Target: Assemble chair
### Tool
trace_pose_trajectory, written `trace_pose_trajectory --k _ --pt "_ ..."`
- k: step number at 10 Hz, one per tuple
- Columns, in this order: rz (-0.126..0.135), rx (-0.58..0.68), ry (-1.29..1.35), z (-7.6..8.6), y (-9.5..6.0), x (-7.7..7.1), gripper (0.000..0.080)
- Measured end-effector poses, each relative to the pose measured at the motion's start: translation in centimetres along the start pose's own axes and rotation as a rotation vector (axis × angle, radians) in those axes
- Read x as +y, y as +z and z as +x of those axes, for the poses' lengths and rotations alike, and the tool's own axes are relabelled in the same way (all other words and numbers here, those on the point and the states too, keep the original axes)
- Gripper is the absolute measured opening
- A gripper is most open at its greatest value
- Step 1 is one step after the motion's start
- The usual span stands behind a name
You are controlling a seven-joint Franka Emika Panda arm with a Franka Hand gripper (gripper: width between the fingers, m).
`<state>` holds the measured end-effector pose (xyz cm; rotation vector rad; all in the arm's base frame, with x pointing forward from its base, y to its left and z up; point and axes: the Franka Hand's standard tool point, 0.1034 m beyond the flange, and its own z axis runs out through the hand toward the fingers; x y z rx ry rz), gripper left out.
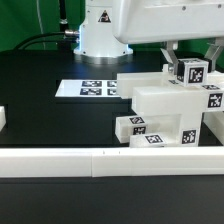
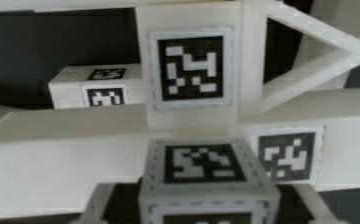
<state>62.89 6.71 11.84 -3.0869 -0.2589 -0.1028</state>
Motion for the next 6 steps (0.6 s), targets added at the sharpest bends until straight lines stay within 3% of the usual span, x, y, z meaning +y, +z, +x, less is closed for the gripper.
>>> trace_pose_trajectory --k 6 --pt "0.031 0.040 0.693 0.21 0.11 0.24 0.0284"
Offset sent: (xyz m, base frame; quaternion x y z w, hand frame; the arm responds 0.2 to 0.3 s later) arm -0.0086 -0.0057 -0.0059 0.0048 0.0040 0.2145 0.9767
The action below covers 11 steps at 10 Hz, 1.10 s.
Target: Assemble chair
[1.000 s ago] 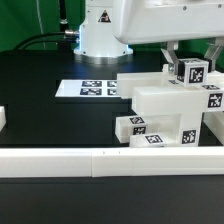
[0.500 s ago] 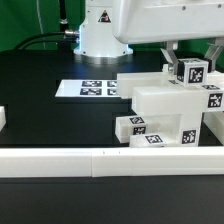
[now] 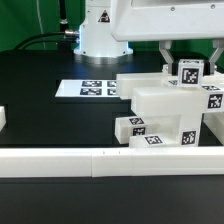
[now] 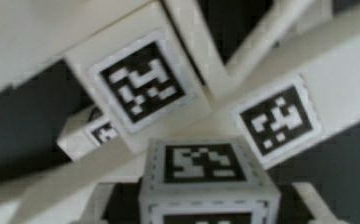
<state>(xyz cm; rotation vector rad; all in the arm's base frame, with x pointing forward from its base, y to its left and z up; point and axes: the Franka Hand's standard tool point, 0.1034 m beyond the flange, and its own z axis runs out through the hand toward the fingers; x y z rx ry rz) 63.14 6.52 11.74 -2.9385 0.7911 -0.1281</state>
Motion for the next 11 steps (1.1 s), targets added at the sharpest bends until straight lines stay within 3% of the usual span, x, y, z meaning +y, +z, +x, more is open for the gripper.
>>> trace_pose_trajectory --k 3,5,7,8,11 --pt "0.009 -0.002 0.333 0.06 0.05 -0.21 0.0284" --pt "0.008 -0.003 0.394 0.07 0.06 -0.25 0.0284" --pt "0.007 -0.002 0.346 0.08 0.07 -0.23 0.0531" --pt "0.008 -0.001 0.296 0.17 -0.06 -0.36 0.0612" --pt "0.007 0.000 0.125 0.21 -0.03 -0.28 0.0647"
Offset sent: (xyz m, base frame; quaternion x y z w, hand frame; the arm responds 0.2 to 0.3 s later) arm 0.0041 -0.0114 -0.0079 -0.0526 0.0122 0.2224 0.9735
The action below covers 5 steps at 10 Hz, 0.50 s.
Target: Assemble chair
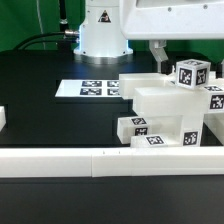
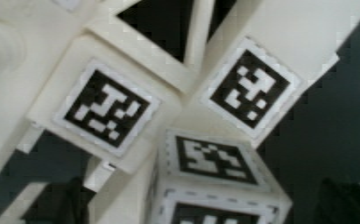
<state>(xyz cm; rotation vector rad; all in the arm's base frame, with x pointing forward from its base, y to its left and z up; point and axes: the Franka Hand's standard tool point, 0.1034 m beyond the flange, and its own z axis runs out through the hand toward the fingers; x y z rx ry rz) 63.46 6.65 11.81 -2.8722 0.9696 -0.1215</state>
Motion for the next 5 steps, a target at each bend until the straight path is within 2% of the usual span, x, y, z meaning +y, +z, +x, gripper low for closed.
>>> trace_pose_trajectory --k 2,3,5 --pt "0.000 0.000 -0.116 0.02 0.02 0.04 0.0649" --pt "-0.018 0.004 -0.272 0.06 0.17 0.24 0.0649" --pt "-0.024 0.006 -0.456 0.17 0.09 0.19 0.0649"
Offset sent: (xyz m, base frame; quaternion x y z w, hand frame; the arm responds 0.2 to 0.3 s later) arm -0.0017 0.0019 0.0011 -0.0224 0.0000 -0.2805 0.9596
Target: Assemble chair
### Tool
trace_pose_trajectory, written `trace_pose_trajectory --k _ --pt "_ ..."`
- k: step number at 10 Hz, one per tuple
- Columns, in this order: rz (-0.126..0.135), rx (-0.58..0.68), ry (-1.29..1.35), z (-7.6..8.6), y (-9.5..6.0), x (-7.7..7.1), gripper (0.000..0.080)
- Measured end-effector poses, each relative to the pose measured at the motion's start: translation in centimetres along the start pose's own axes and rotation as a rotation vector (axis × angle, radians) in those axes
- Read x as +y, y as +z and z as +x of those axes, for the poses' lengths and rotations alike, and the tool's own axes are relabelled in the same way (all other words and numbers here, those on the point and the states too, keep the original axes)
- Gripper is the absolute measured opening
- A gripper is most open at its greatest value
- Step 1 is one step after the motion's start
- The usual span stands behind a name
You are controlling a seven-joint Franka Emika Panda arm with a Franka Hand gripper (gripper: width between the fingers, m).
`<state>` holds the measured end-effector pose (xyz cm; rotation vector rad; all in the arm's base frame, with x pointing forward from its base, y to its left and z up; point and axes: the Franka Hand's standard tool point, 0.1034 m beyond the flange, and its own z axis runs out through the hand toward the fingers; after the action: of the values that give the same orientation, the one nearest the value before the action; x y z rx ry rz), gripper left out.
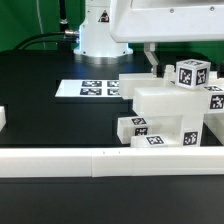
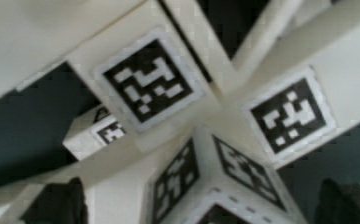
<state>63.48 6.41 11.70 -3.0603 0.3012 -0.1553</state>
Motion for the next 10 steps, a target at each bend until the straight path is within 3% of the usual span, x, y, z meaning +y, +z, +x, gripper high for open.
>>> trace_pose_trajectory --k 6,7,8,9,10 --pt "-0.011 0.004 -0.484 0.14 -0.15 -0.37 0.0649" --pt "-0.013 0.004 -0.514 0.19 -0.16 -0.19 0.0562" --pt "-0.013 0.004 -0.513 0.23 -0.15 -0.05 0.0418" --pt "-0.013 0.004 -0.513 0.22 -0.15 -0.06 0.0418" --pt "-0.013 0.004 -0.513 0.23 -0.15 -0.05 0.0283"
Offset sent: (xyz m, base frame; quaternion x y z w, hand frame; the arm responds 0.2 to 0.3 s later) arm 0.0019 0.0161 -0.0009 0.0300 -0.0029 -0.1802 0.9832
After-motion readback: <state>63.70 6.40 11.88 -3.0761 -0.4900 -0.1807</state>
